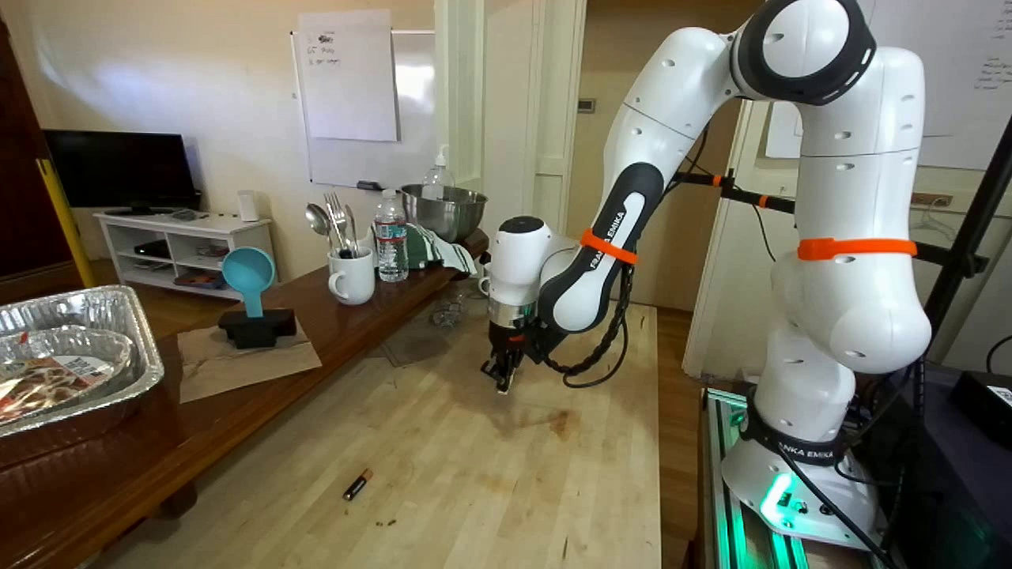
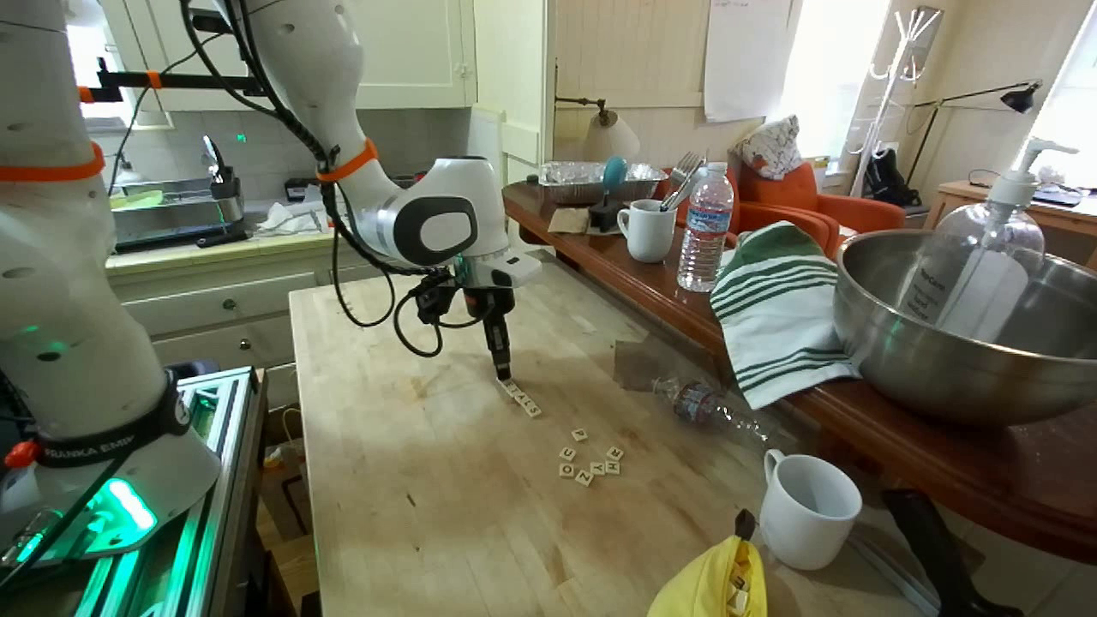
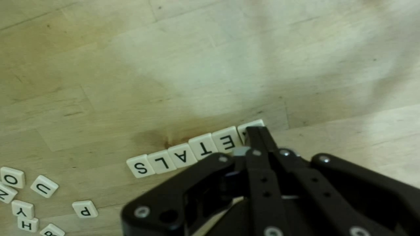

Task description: Spell the word 'Metals'.

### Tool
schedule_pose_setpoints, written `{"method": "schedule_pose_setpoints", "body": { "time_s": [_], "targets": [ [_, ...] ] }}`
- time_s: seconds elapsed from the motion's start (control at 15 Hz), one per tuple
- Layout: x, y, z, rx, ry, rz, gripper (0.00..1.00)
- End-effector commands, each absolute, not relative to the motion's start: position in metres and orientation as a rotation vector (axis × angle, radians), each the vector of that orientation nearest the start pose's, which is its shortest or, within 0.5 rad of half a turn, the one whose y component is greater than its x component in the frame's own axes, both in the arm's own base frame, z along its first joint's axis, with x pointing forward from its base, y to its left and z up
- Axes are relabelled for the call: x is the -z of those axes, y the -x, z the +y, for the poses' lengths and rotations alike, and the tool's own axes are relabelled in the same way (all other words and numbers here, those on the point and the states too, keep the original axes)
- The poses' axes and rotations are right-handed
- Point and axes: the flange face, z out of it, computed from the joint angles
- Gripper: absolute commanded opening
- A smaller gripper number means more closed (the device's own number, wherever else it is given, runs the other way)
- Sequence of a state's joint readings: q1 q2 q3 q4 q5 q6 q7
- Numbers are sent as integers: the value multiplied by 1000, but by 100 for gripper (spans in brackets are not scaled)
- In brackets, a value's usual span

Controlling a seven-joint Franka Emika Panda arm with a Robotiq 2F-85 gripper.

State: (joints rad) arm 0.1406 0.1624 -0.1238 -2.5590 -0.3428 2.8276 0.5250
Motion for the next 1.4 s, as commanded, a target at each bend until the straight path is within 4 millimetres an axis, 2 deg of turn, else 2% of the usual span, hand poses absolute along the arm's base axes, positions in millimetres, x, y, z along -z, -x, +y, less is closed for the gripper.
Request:
{"method": "schedule_pose_setpoints", "body": {
  "time_s": [0.0, 0.53, 1.07, 1.13, 1.2, 1.33],
  "targets": [
    [-217, -461, 23, 197, 3240, 313, 0],
    [-228, -467, 18, 217, 3224, 248, 0],
    [-240, -472, 2, 226, 3235, 62, 0],
    [-242, -472, 0, 227, 3236, 51, 26],
    [-245, -472, -3, 229, 3235, 41, 27],
    [-249, -472, -8, 234, 3234, 24, 40]
  ]
}}
